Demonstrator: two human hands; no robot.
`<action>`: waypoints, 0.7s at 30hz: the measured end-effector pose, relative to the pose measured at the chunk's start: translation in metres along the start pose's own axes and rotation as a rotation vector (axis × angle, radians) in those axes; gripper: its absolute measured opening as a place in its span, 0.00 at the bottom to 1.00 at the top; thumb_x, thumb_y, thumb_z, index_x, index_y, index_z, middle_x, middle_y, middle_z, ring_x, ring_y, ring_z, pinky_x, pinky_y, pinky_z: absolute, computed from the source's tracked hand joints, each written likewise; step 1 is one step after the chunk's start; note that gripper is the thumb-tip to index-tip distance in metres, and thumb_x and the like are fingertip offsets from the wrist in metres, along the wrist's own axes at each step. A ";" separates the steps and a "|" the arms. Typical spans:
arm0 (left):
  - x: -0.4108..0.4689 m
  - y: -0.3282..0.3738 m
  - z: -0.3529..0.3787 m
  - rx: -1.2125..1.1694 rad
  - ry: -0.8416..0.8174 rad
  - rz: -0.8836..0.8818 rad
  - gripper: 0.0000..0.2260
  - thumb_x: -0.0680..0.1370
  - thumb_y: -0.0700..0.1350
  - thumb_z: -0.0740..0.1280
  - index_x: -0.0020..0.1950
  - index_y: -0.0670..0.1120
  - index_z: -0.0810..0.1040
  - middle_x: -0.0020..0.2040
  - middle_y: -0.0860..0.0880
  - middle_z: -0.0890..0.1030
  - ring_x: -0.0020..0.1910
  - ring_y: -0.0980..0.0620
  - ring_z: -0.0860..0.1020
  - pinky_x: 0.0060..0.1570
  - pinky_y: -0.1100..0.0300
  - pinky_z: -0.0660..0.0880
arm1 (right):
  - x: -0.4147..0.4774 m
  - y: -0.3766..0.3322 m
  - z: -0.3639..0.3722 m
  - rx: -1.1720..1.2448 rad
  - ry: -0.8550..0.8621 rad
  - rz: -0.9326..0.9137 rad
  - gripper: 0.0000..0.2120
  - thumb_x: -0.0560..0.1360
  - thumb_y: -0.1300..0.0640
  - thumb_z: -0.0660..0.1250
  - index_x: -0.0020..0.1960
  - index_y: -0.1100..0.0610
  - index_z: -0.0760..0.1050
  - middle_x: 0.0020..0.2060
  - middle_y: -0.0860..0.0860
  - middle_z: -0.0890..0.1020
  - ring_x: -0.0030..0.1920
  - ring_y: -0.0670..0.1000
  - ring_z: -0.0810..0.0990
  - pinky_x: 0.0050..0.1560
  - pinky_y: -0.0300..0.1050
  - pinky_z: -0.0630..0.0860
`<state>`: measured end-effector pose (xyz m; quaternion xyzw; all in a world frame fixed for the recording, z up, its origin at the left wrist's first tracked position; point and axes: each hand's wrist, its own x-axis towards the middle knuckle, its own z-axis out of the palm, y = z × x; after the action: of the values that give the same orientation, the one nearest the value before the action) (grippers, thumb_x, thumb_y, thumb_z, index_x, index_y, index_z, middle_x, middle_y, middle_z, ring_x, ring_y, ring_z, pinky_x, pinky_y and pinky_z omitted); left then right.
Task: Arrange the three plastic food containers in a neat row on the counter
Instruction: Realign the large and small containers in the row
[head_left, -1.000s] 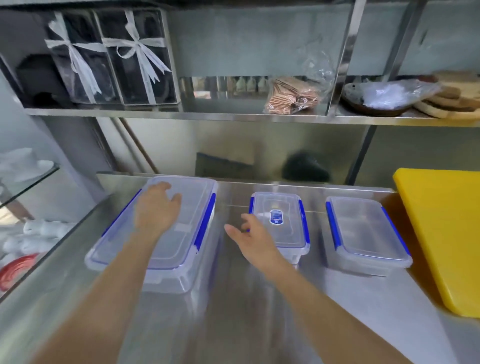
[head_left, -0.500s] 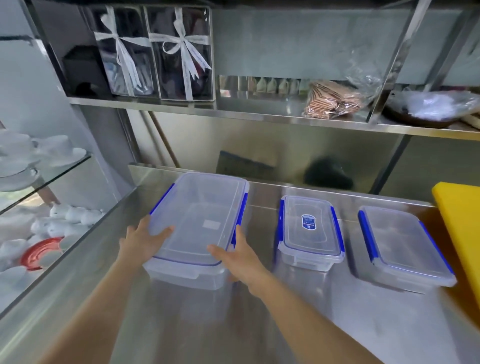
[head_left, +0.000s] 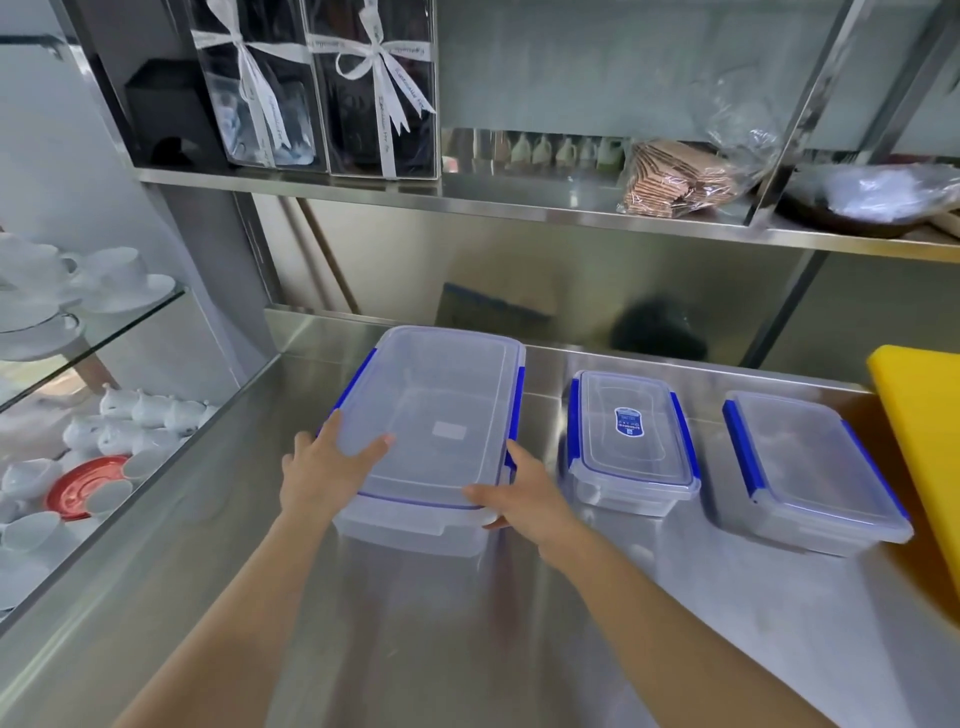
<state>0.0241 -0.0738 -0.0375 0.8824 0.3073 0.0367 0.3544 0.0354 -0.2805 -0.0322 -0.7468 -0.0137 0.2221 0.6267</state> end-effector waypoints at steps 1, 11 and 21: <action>-0.002 0.001 0.002 -0.004 0.002 0.006 0.35 0.71 0.64 0.64 0.74 0.54 0.57 0.68 0.41 0.66 0.68 0.36 0.62 0.67 0.44 0.62 | -0.001 0.000 -0.003 -0.004 0.010 0.000 0.26 0.68 0.62 0.73 0.62 0.49 0.68 0.60 0.49 0.78 0.57 0.53 0.78 0.44 0.47 0.81; -0.017 0.012 0.010 0.096 -0.018 -0.031 0.34 0.72 0.65 0.61 0.73 0.53 0.56 0.69 0.40 0.63 0.69 0.36 0.60 0.68 0.40 0.58 | -0.013 0.004 -0.021 -0.069 0.085 -0.008 0.23 0.71 0.57 0.70 0.63 0.50 0.68 0.61 0.48 0.77 0.55 0.50 0.78 0.55 0.47 0.79; -0.084 0.128 0.066 -0.122 0.152 0.659 0.20 0.77 0.44 0.64 0.68 0.42 0.67 0.67 0.42 0.70 0.67 0.43 0.67 0.65 0.52 0.64 | -0.018 0.020 -0.116 -0.160 0.587 -0.058 0.13 0.76 0.58 0.62 0.59 0.61 0.72 0.50 0.53 0.77 0.49 0.53 0.76 0.48 0.43 0.71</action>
<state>0.0408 -0.2327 0.0088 0.9062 0.0285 0.2333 0.3516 0.0544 -0.3984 -0.0313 -0.8255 0.1292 -0.0231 0.5490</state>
